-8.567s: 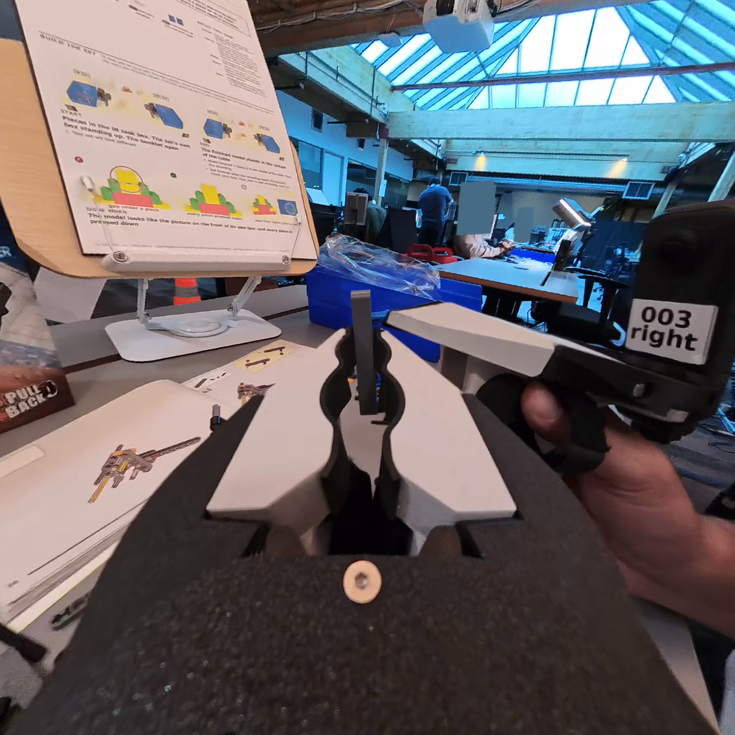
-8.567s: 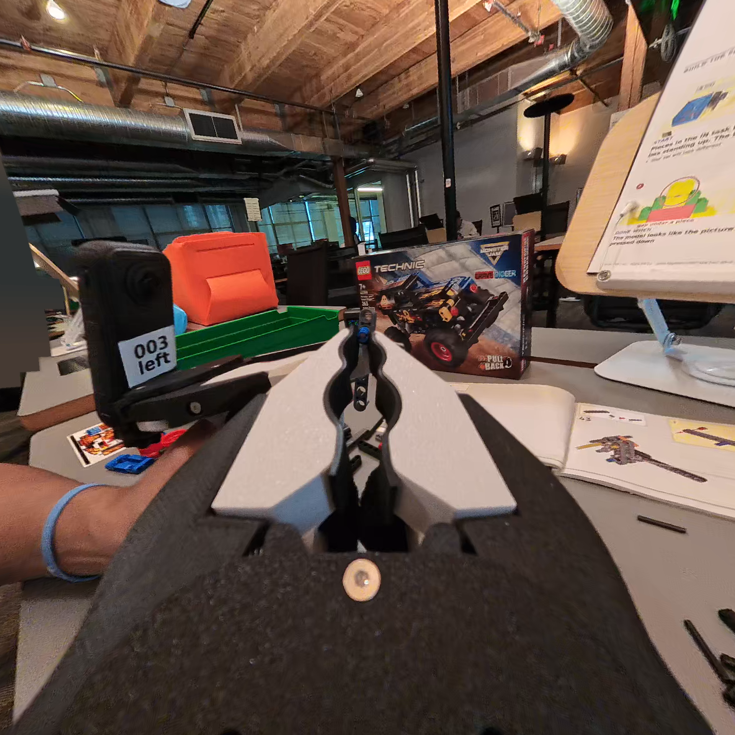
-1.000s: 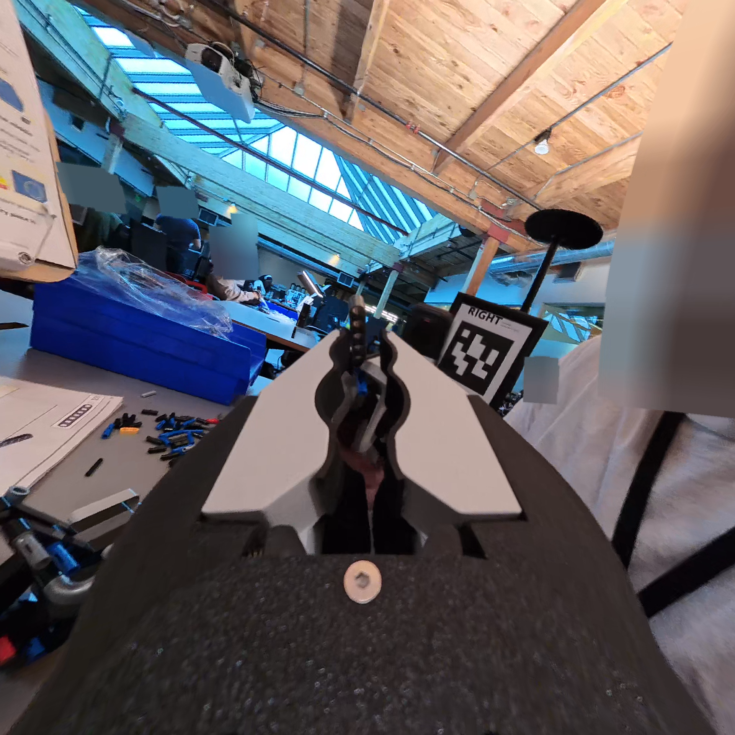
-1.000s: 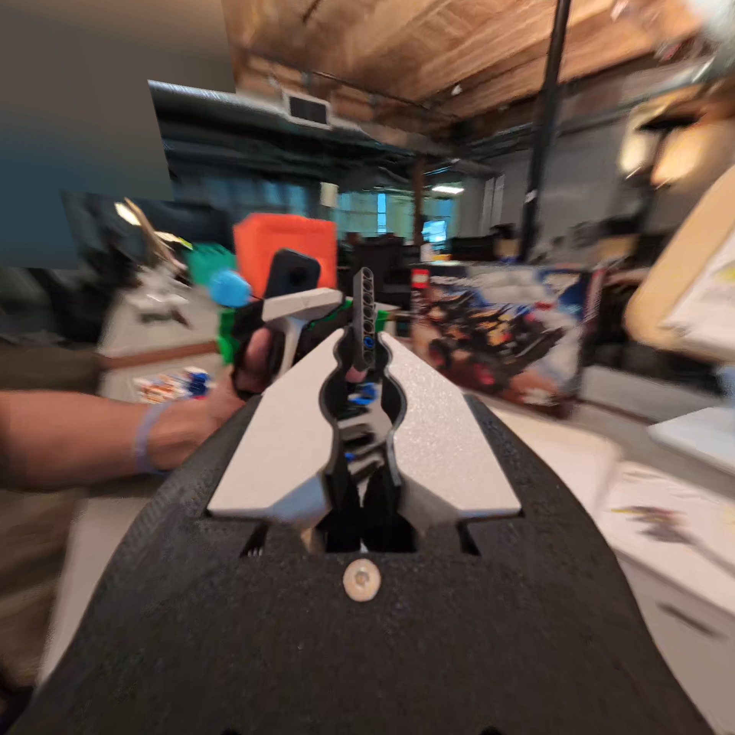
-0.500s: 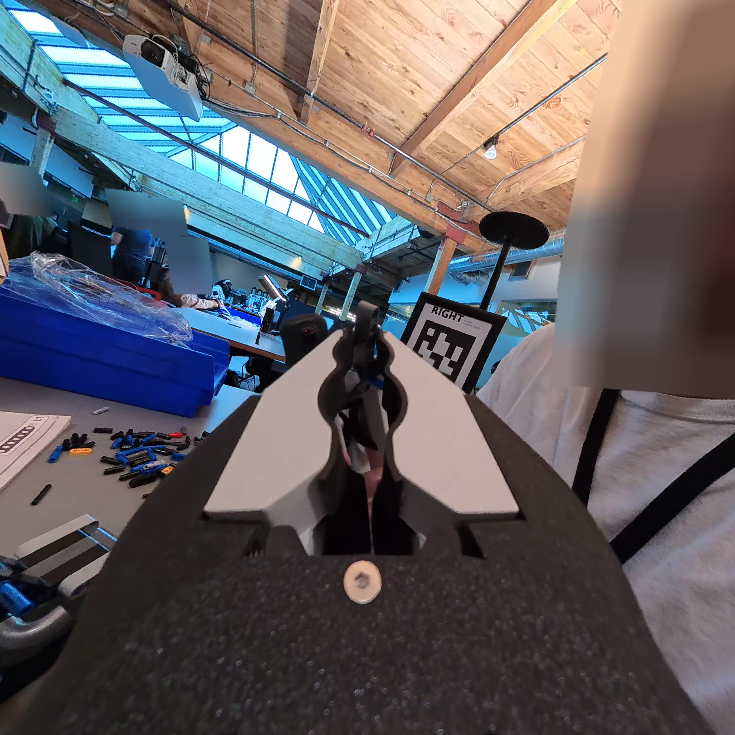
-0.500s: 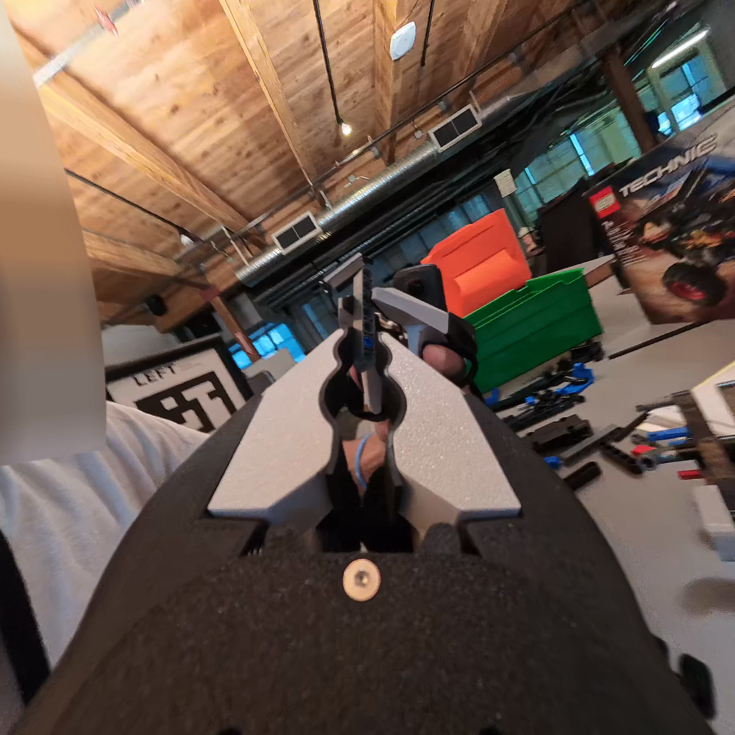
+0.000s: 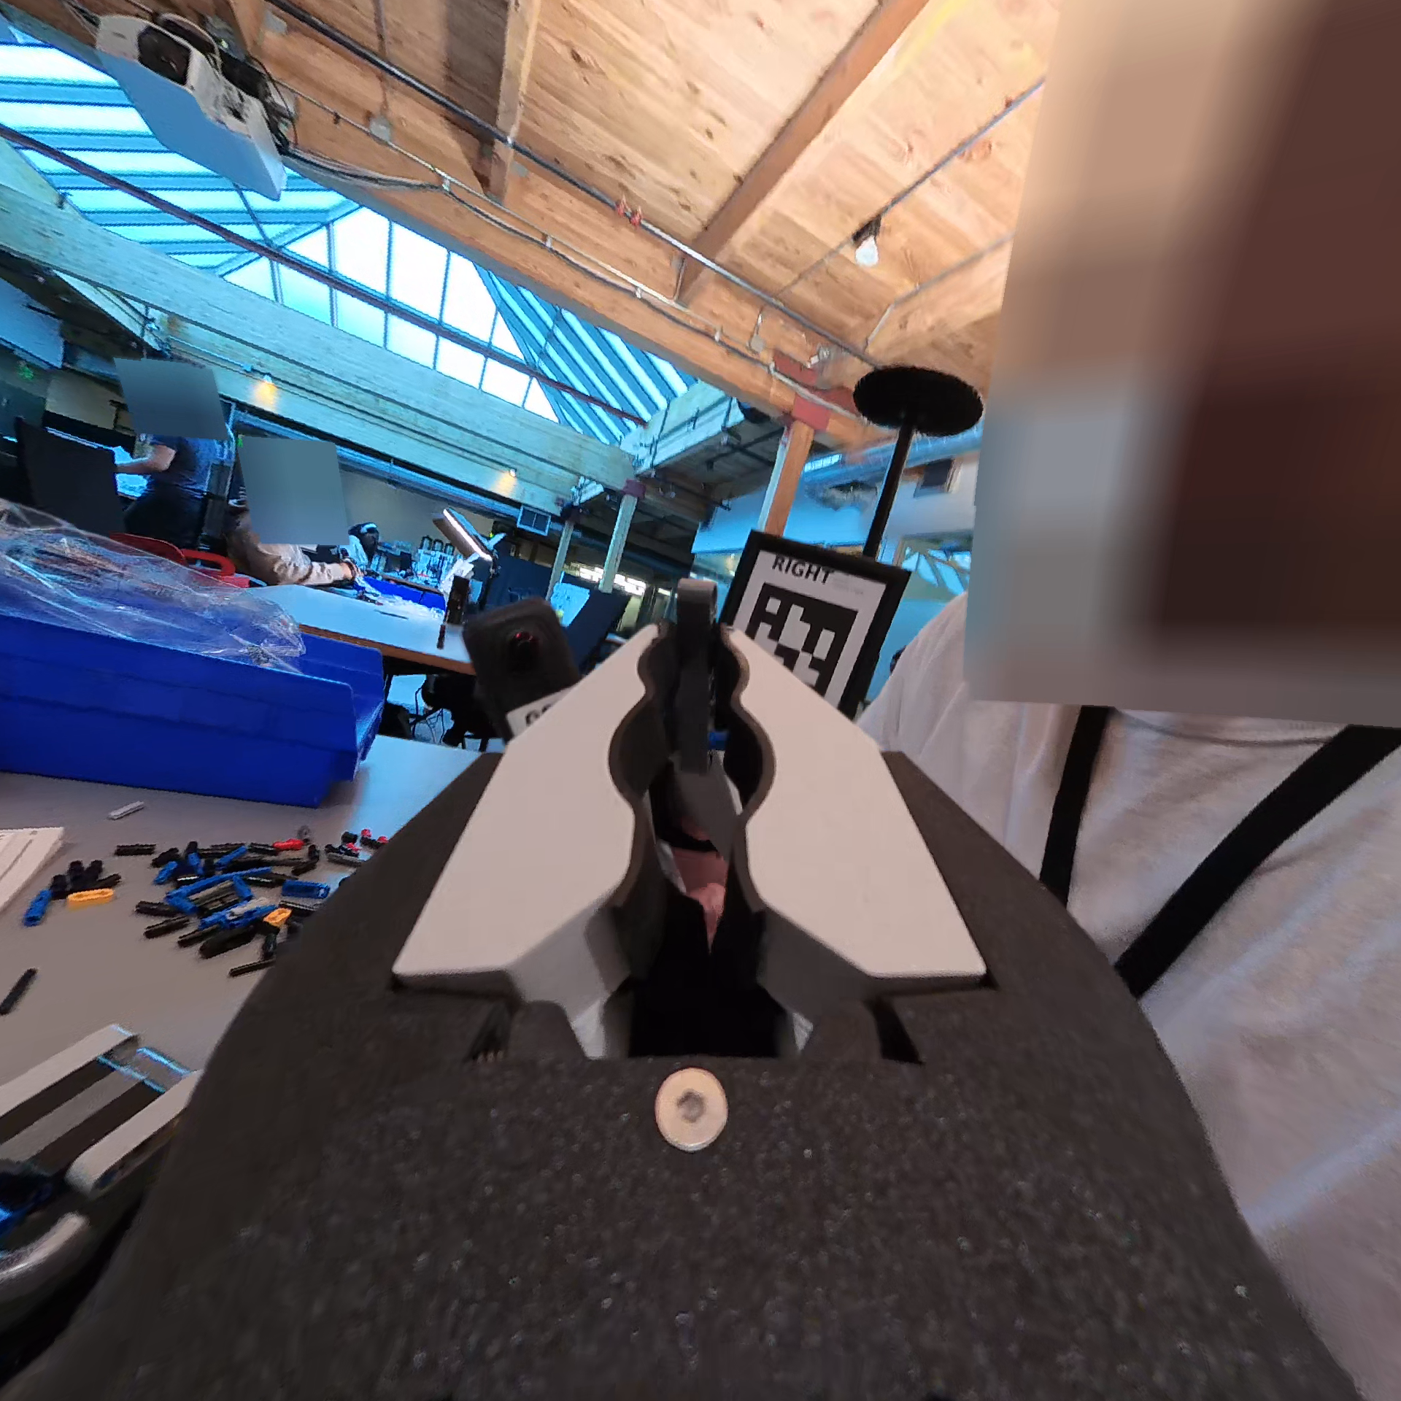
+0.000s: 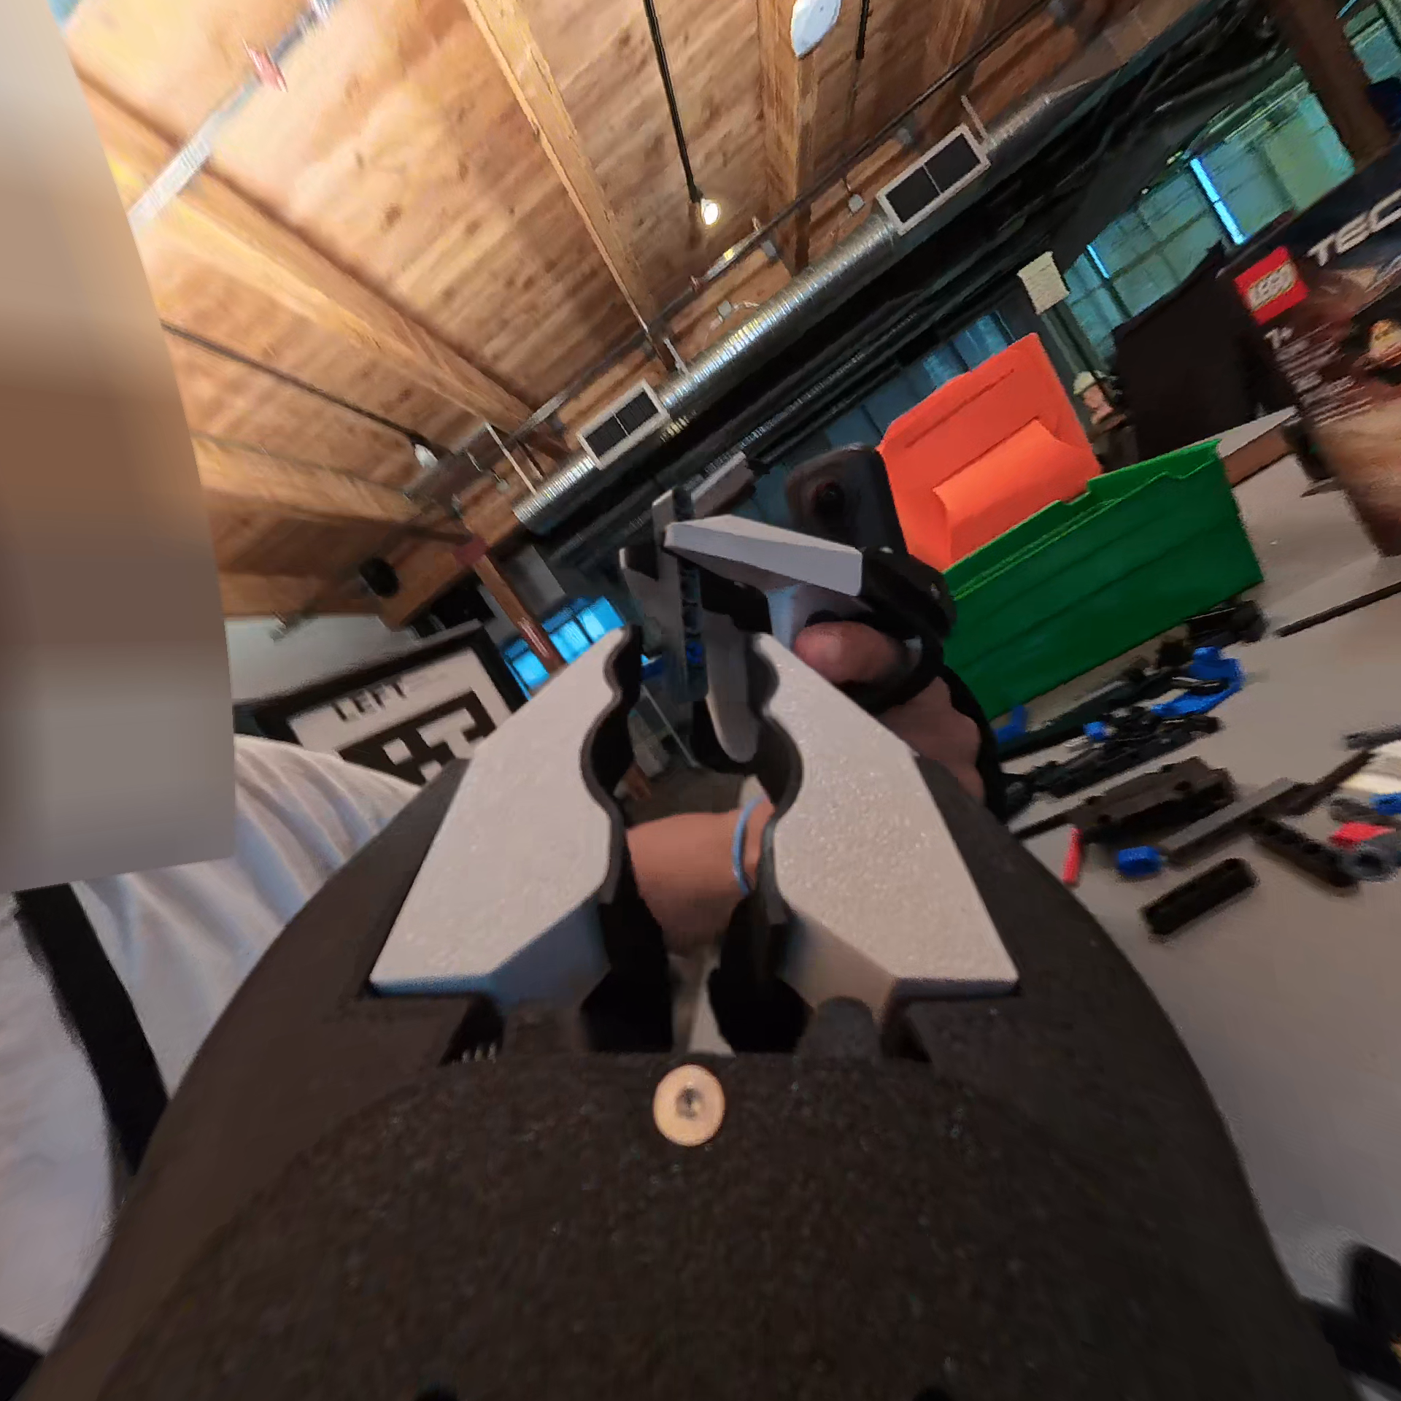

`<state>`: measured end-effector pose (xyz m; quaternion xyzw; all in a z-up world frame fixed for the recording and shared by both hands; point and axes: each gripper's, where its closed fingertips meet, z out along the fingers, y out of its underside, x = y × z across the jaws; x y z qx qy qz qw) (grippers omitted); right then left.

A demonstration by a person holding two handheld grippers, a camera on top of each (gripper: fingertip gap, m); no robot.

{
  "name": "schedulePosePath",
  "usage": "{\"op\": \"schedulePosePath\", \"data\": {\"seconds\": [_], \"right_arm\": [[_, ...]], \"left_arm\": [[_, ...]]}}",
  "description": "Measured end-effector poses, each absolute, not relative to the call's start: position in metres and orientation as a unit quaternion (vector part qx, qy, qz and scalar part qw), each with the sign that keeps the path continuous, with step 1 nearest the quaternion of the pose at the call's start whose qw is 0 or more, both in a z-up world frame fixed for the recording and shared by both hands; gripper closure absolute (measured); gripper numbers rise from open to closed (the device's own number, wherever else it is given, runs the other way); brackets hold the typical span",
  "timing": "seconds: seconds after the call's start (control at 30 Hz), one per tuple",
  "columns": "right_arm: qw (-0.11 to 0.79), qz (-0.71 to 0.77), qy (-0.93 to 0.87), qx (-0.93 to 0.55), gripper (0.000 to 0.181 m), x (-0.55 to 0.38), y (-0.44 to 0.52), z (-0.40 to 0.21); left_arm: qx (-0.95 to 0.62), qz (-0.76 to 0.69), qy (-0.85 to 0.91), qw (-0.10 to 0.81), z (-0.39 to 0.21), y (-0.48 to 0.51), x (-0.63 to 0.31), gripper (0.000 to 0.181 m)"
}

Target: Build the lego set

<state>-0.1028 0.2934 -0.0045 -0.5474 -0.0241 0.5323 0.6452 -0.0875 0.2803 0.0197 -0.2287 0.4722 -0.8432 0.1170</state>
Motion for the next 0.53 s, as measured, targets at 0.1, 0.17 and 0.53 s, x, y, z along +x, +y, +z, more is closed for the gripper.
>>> {"op": "schedulePosePath", "data": {"seconds": [0.1,0.17,0.53], "right_arm": [[0.672,0.44,-0.079,-0.591,0.148,-0.088,0.282,-0.003],[0.663,0.358,-0.12,-0.646,0.147,-0.074,0.272,-0.013],[0.413,0.175,-0.232,-0.863,0.15,-0.091,0.207,-0.168]], "left_arm": [[-0.228,-0.827,0.497,0.133,0.02,0.284,-0.09,0.175],[-0.234,-0.801,0.53,0.151,0.013,0.283,-0.088,0.175],[-0.265,-0.731,0.611,0.151,-0.026,0.279,-0.09,0.174]]}}
